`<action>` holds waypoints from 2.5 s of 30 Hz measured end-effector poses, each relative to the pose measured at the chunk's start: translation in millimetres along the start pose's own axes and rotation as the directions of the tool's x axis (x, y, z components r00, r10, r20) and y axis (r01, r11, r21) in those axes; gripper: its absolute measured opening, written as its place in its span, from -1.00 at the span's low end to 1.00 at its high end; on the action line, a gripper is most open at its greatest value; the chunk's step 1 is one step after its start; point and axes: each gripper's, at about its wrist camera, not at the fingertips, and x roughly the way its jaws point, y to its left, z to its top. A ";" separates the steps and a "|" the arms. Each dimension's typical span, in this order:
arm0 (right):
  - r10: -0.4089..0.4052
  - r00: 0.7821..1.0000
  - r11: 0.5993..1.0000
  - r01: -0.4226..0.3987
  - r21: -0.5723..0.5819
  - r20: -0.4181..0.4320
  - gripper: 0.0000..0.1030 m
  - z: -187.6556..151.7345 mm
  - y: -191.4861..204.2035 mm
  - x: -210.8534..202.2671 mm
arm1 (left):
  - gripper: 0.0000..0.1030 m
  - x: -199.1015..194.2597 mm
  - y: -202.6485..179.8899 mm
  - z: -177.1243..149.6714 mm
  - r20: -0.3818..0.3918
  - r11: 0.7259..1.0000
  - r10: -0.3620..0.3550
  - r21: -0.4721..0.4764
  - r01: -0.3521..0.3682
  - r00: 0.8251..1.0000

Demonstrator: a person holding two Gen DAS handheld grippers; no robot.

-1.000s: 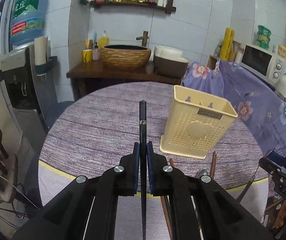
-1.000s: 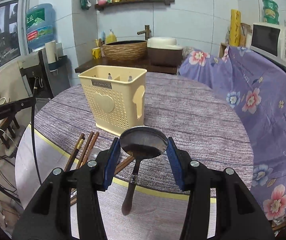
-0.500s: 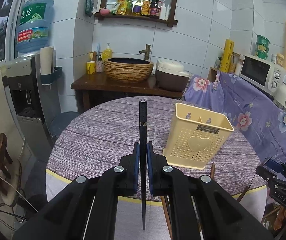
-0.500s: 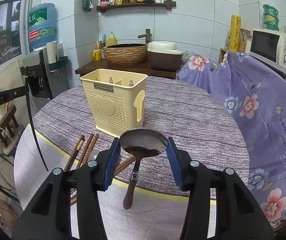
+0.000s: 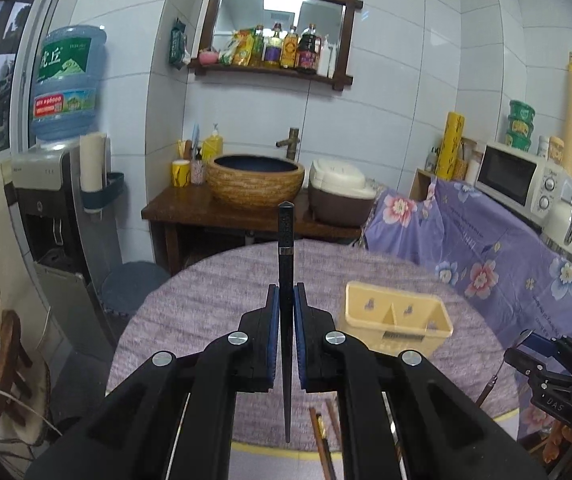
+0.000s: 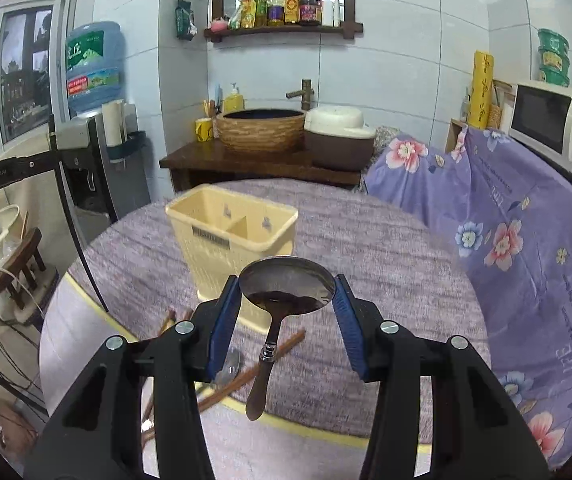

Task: Organize utensils
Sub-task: 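Lift the chopstick and ladle and carry both over the cream utensil holder, then lower chopstick and ladle into the holder and open both tools, then move both tools back down to the remaining chopsticks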

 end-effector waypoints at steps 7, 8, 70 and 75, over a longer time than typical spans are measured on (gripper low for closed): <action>-0.009 0.991 1.000 0.009 0.002 0.133 -0.07 83.2 2.1 -6.1 | -0.84 -5.4 -28.4 74.0 0.116 0.998 -0.059 -0.008 0.061 0.991; -0.017 0.989 1.000 0.017 0.001 0.149 -0.07 90.6 3.5 -5.7 | -0.84 -3.5 -34.0 82.5 0.129 0.997 -0.071 -0.014 0.073 0.989; -0.172 0.975 0.985 0.173 -0.004 -0.140 0.75 -99.8 30.8 39.4 | 0.46 35.4 -9.5 -146.2 -0.267 0.996 0.092 0.024 -0.089 0.959; -0.169 0.954 0.985 0.174 -0.005 -0.247 0.75 -132.9 30.5 53.9 | 0.23 32.5 5.4 -178.5 -0.349 0.996 0.086 -0.002 -0.092 0.933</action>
